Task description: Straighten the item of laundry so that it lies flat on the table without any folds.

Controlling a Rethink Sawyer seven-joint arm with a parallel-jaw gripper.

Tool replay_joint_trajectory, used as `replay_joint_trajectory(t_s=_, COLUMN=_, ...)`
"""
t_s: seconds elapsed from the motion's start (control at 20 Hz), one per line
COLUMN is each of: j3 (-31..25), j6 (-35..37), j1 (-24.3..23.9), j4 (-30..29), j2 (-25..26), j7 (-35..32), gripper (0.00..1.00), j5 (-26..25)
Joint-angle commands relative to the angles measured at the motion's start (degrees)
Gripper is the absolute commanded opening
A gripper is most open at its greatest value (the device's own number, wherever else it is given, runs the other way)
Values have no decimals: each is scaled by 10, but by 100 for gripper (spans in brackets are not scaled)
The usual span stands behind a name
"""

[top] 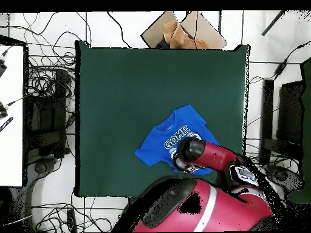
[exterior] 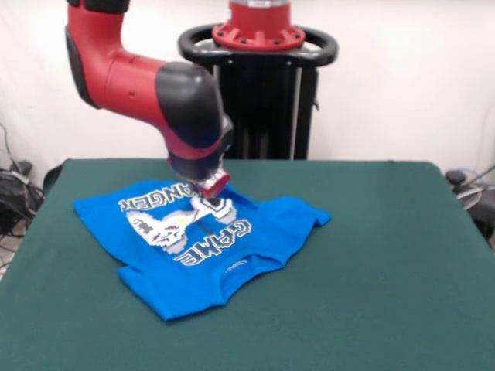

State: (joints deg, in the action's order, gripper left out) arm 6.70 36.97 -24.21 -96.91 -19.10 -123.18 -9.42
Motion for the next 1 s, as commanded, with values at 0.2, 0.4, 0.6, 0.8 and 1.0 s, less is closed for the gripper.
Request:
replay_joint_trajectory(t_s=0.2, j3=-32, j6=-101, j1=16, j4=34, j2=-5, j7=-62, gripper=100, j5=6)
replay_joint_trajectory(t_s=0.4, j3=-47, j6=-117, j1=0, j4=24, j2=-6, j7=-51, gripper=100, j5=9)
replay_joint_trajectory(t_s=0.6, j3=-45, j6=-104, j1=1, j4=26, j2=-7, j7=-43, gripper=100, j5=5)
replay_joint_trajectory(t_s=0.8, j3=-43, j6=-90, j1=2, j4=26, j2=-12, j7=-40, gripper=0, j5=6)
replay_joint_trajectory(t_s=1.0, j3=-51, j6=-50, j1=0, j4=10, j2=-39, j7=-30, gripper=0, j5=15)
